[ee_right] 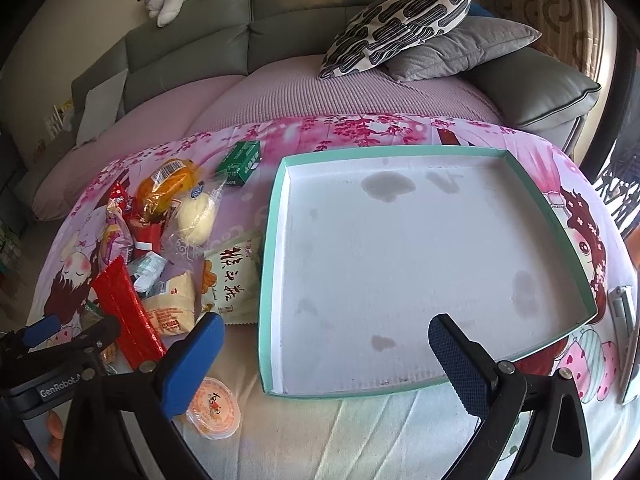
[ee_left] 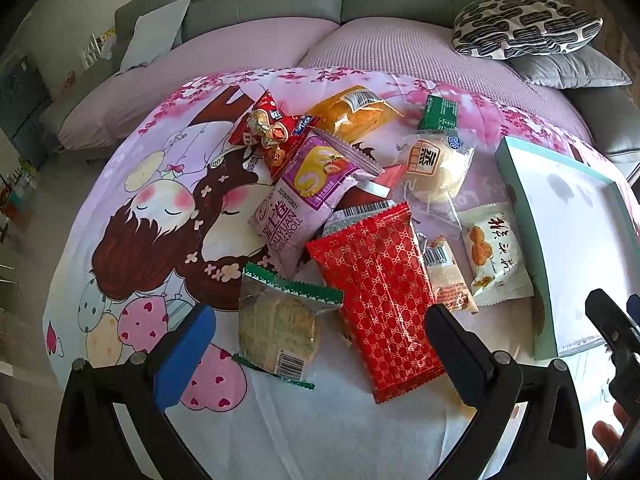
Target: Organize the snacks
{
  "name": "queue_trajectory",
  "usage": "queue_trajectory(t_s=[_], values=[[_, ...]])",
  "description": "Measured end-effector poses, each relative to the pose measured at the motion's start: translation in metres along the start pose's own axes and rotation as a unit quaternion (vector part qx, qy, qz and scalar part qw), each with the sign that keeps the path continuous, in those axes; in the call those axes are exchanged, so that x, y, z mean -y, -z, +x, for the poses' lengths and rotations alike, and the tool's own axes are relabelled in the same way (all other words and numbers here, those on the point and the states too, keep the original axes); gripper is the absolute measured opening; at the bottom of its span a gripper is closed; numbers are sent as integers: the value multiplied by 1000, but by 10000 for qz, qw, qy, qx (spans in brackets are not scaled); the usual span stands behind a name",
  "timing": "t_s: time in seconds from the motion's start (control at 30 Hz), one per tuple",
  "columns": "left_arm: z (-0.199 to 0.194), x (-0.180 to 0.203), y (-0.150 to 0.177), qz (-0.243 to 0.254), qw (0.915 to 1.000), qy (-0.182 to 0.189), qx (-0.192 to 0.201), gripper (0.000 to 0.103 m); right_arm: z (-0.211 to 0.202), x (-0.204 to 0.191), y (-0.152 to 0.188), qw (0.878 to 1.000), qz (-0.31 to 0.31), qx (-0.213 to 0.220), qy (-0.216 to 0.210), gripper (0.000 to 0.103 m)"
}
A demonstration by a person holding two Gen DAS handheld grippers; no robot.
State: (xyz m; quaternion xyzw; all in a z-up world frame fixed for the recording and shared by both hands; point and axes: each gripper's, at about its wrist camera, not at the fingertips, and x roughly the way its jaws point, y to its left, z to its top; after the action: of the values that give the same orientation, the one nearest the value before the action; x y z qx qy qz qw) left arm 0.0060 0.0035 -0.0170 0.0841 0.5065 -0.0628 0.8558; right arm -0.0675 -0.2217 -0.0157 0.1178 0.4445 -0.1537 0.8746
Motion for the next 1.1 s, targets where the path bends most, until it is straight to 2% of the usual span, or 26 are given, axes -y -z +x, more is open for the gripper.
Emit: queue_trajectory(t_s=[1.1], values=[[2, -1, 1, -26, 10000, -20, -51, 103, 4, -2, 2, 10000, -17, -27, -33, 103]])
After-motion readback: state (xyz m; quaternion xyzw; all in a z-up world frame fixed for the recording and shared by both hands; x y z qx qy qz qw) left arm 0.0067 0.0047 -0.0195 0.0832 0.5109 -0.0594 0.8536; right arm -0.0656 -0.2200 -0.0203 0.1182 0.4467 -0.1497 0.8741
